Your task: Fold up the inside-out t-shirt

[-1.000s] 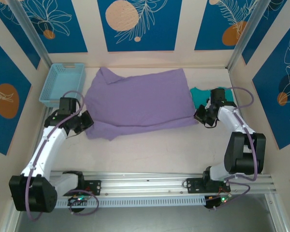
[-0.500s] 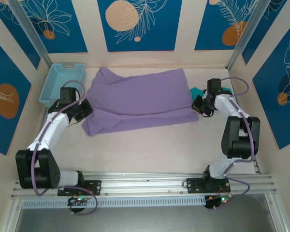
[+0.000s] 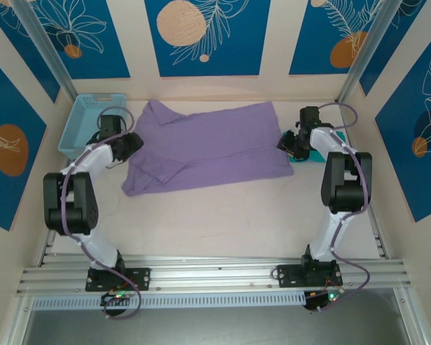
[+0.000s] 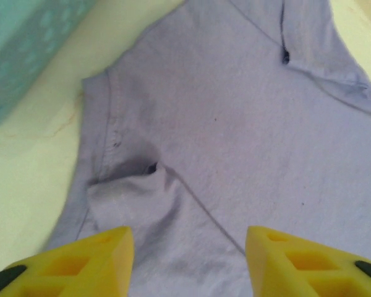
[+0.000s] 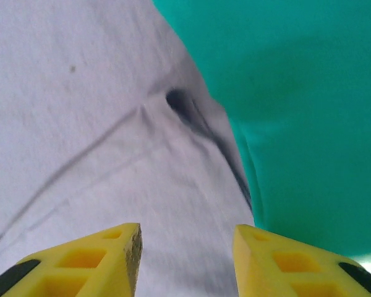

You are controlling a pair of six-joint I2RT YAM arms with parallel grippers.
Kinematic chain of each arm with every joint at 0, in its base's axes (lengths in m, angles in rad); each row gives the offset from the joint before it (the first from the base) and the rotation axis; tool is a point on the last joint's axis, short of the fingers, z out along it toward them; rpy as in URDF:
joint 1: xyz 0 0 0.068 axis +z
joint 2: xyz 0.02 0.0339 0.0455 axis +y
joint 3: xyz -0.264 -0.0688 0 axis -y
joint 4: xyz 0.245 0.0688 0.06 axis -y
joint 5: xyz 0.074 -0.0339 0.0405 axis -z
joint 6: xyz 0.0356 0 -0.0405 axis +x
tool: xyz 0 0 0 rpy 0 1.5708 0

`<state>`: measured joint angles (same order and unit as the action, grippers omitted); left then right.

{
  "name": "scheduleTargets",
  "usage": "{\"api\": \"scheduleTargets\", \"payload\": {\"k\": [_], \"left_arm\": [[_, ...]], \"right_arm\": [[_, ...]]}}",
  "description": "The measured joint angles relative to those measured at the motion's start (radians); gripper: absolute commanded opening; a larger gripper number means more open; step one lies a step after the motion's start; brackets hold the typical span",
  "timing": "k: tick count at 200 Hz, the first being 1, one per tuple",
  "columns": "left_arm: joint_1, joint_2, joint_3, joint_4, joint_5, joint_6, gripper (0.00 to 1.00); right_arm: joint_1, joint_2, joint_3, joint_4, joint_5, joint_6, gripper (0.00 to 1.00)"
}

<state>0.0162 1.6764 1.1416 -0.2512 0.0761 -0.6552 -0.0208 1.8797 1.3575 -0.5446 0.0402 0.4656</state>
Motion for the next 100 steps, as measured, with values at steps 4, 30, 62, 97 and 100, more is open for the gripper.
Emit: {"api": "scheduleTargets", "payload": {"k": [4,30,62,97,100], "left_arm": [[-0.002,-0.028,-0.029,0.011,-0.004,-0.001,0.55],[-0.036,-0.213,-0.205,0.047,-0.017,-0.009,0.57],[-0.095,-0.235,-0.303,0.089,0.006,-0.007,0.57],[-0.104,-0.142,-0.321,0.106,0.04,0.011,0.57],[-0.104,-0.134,-0.321,0.109,0.043,0.011,0.57]], "right_arm": [[0.005,-0.021,-0.021,0.003,0.002,-0.003,0.45],[0.058,-0.098,-0.098,0.001,0.005,-0.013,0.45],[0.098,-0.006,-0.067,-0.016,0.039,-0.048,0.44],[0.1,0.095,-0.015,-0.077,0.094,-0.098,0.44],[0.102,0.095,-0.009,-0.081,0.103,-0.102,0.44]]}}
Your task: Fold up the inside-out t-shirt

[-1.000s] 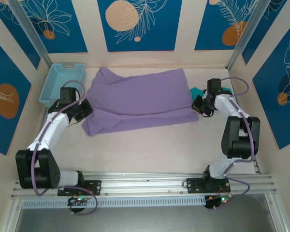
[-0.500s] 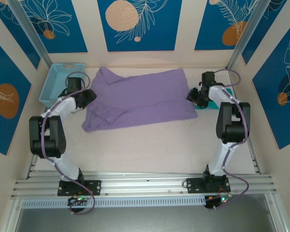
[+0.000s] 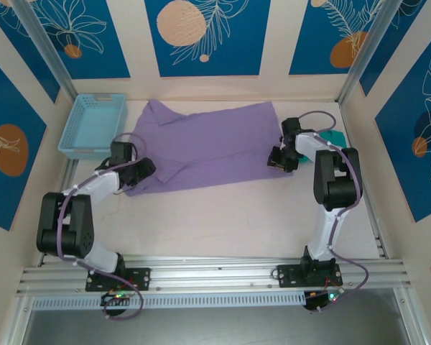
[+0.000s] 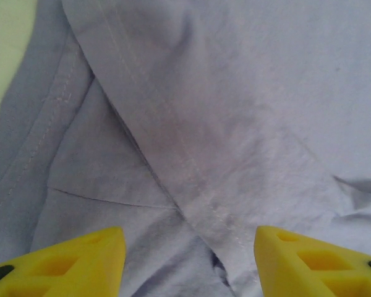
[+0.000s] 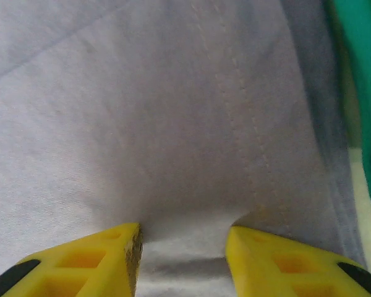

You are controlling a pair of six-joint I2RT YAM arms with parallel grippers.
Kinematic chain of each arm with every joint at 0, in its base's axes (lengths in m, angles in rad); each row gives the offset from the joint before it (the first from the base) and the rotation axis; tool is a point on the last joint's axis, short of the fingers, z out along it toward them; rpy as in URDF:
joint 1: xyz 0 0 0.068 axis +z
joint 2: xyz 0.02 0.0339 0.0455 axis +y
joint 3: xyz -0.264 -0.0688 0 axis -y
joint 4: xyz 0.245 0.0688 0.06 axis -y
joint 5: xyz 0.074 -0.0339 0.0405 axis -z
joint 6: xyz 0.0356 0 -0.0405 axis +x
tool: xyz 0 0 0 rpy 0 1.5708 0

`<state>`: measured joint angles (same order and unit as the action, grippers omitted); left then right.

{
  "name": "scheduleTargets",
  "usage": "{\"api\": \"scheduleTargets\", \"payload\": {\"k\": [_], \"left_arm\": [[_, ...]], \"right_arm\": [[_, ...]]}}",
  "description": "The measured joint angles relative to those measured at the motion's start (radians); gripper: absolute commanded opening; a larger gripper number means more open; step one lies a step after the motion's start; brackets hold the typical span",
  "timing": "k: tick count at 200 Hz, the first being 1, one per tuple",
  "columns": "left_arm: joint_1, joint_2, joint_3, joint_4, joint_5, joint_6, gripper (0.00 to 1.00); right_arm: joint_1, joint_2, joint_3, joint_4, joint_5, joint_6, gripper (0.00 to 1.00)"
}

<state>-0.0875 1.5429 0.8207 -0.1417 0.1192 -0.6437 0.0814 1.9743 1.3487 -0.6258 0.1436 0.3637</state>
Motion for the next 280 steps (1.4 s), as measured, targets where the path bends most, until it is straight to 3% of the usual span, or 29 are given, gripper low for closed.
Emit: {"api": "scheduleTargets", "payload": {"k": [68,112,127,141,169,196,222,246,280], "left_arm": [[0.0,0.048,-0.054,0.024,0.045,0.048,0.57],[0.0,-0.195,-0.228,-0.066,0.067,0.051,0.59],[0.0,-0.296,-0.248,-0.117,0.063,0.052,0.61],[0.003,-0.352,-0.245,-0.13,0.052,0.056,0.61],[0.035,-0.364,-0.237,-0.135,0.058,0.056,0.53],[0.051,-0.351,-0.256,-0.115,0.085,0.034,0.42],[0.081,-0.315,-0.303,-0.074,0.117,0.012,0.33],[0.115,-0.283,-0.341,-0.041,0.145,-0.004,0.28],[0.14,-0.28,-0.366,-0.011,0.17,-0.005,0.25]], "right_arm": [[0.031,-0.004,-0.006,-0.106,0.14,-0.05,0.41],[0.054,-0.167,-0.21,-0.158,0.212,-0.003,0.41],[0.076,-0.276,-0.295,-0.168,0.235,0.001,0.46],[0.145,-0.406,-0.353,-0.114,0.229,-0.033,0.49],[0.395,-0.562,-0.37,0.119,0.117,-0.139,0.53],[0.639,-0.441,-0.282,0.29,0.058,-0.239,0.55],[0.797,-0.246,-0.177,0.414,0.01,-0.3,0.56],[0.884,-0.08,-0.076,0.47,-0.017,-0.335,0.56],[0.927,0.09,0.041,0.481,-0.01,-0.372,0.56]]}}
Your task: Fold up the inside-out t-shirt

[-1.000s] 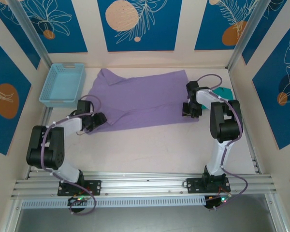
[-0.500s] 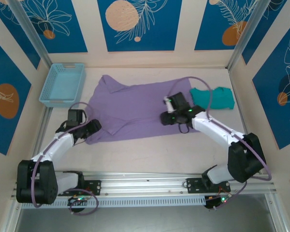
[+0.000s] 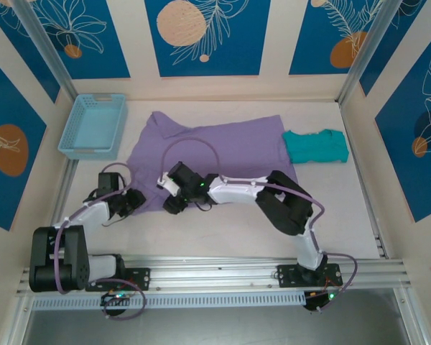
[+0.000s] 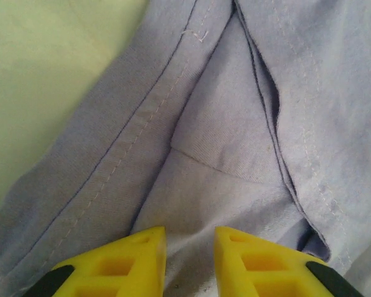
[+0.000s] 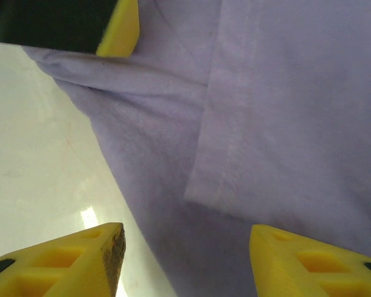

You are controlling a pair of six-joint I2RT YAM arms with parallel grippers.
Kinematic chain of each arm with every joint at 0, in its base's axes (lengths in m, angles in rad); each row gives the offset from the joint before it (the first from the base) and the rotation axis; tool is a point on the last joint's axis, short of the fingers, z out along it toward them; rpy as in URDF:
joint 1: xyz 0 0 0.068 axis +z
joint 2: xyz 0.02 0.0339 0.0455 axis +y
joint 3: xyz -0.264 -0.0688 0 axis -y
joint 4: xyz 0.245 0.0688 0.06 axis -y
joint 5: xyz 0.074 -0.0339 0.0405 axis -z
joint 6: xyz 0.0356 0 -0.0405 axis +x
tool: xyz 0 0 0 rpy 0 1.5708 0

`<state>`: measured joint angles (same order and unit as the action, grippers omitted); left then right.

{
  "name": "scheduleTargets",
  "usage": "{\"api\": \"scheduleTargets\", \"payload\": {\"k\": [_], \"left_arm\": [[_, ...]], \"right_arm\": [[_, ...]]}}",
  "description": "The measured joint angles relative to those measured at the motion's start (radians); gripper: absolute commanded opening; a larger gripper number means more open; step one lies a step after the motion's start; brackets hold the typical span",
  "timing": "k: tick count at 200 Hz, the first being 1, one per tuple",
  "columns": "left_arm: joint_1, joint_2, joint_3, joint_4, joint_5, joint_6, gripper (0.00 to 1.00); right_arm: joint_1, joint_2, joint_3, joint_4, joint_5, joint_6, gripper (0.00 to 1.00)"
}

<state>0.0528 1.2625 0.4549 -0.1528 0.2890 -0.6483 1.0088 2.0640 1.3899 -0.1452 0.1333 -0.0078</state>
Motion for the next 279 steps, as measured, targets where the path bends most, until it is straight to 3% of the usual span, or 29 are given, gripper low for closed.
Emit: {"api": "scheduleTargets", "payload": {"k": [28,72,123,152,189,207,237,279], "left_arm": [[0.008,-0.01,-0.019,0.02,0.008,0.0,0.25],[0.015,-0.015,-0.032,0.039,0.015,0.001,0.24],[0.019,-0.015,-0.045,0.063,0.018,0.002,0.24],[0.02,-0.015,-0.045,0.064,0.018,0.003,0.24],[0.021,-0.018,-0.045,0.064,0.018,0.005,0.31],[0.021,-0.027,-0.045,0.063,0.015,0.011,0.35],[0.022,-0.046,-0.044,0.058,-0.003,0.022,0.48],[0.024,-0.109,-0.022,0.03,-0.042,0.017,0.54]], "right_arm": [[0.003,0.08,0.071,-0.023,0.032,-0.016,0.51],[-0.006,0.108,0.131,-0.05,0.091,-0.017,0.18],[-0.076,0.108,0.229,-0.111,0.103,0.073,0.0],[-0.168,0.11,0.321,-0.188,0.107,0.217,0.04],[-0.35,0.148,0.409,-0.241,0.064,0.368,0.3],[-0.411,0.166,0.407,-0.275,0.051,0.385,0.37],[-0.418,0.153,0.349,-0.296,0.039,0.371,0.42],[-0.38,-0.017,0.119,-0.289,0.045,0.328,0.43]]}}
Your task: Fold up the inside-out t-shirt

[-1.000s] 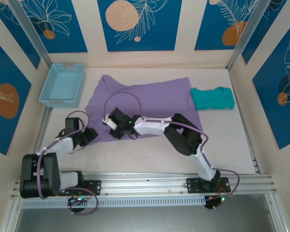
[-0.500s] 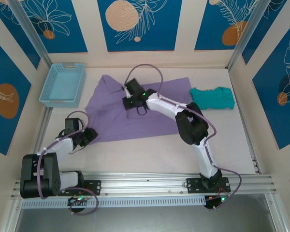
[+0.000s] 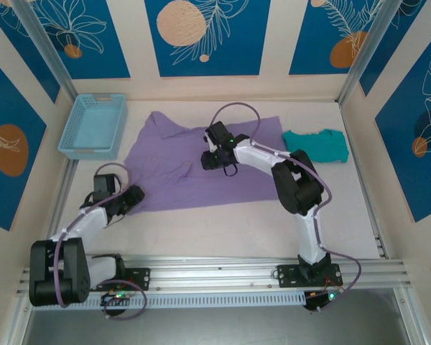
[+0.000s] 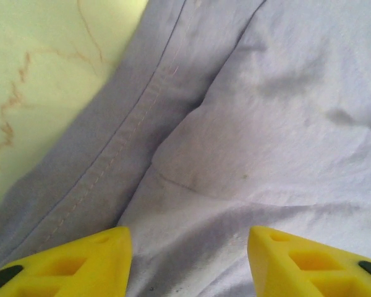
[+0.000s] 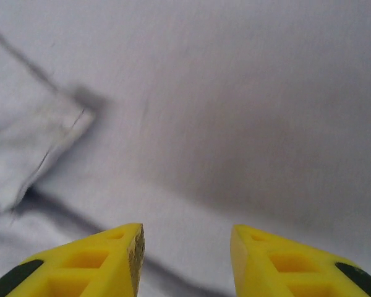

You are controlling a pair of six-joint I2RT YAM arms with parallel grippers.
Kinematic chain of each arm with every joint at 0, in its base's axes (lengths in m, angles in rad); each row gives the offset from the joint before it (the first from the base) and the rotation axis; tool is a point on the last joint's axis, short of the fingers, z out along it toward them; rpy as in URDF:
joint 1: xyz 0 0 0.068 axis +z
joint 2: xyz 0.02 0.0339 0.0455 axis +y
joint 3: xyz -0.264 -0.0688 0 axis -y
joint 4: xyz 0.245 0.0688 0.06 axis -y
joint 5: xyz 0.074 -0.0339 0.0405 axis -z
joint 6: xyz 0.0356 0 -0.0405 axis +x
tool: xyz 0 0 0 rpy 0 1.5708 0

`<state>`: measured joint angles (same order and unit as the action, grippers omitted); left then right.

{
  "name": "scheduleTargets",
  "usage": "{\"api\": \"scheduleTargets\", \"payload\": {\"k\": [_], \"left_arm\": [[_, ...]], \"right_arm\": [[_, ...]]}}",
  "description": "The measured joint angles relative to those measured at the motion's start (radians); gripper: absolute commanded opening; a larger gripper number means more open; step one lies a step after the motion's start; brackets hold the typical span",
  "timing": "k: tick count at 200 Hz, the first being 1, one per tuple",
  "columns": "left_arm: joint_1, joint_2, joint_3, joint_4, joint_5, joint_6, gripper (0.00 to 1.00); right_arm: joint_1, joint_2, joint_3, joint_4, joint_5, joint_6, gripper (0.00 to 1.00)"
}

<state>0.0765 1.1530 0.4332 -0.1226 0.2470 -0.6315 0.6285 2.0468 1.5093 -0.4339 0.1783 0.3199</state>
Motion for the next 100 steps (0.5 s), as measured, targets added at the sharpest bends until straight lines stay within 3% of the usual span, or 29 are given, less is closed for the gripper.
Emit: {"api": "scheduleTargets", "payload": {"k": [44,100], "left_arm": [[-0.027,0.037,0.125,0.019,-0.055,0.037,0.53],[-0.134,0.458,0.486,0.025,-0.136,0.181,0.51]], "right_arm": [[-0.006,-0.267,-0.278,0.031,0.001,-0.006,0.43],[-0.042,-0.333,-0.418,0.032,-0.003,0.003,0.43]]}}
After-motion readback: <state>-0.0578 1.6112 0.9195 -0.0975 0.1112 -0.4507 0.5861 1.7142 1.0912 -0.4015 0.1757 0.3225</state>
